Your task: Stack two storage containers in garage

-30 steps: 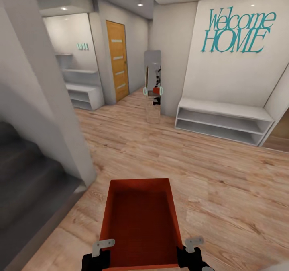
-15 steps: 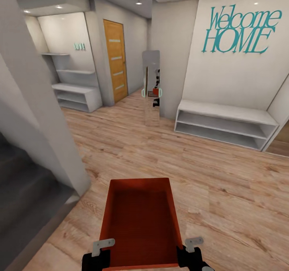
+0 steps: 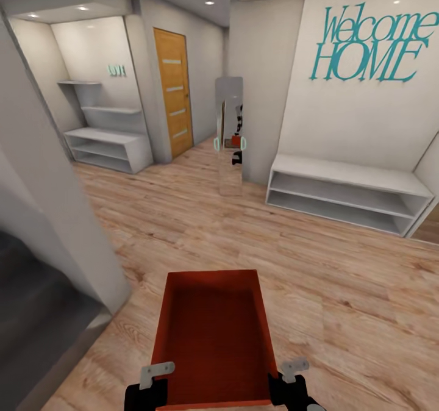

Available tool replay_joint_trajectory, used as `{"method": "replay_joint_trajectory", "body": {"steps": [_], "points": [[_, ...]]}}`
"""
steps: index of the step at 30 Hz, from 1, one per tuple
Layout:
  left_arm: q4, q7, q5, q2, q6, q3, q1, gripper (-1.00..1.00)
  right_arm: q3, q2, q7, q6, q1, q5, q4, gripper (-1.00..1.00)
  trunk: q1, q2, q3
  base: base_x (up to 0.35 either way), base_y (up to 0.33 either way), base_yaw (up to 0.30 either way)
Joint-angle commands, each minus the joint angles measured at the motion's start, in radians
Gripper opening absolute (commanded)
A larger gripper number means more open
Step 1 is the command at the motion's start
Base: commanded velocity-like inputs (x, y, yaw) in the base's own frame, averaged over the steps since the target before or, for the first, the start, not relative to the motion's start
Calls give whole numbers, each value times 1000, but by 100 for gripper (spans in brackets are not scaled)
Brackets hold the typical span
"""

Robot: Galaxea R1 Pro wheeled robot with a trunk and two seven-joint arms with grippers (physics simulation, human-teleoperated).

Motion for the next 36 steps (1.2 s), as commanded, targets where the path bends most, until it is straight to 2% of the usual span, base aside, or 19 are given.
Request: {"method": "replay_joint_trajectory", "body": {"steps": [1, 36], "points": [[36, 11, 1, -1, 8, -3, 0, -100, -8, 18, 13, -35, -1, 6, -3, -100, 1, -2, -2, 325, 0, 0], [36, 12, 0, -1, 8, -4, 0, -100, -10, 18, 14, -35, -1, 6, -2, -100, 1, -2, -2, 326, 0, 0]]}}
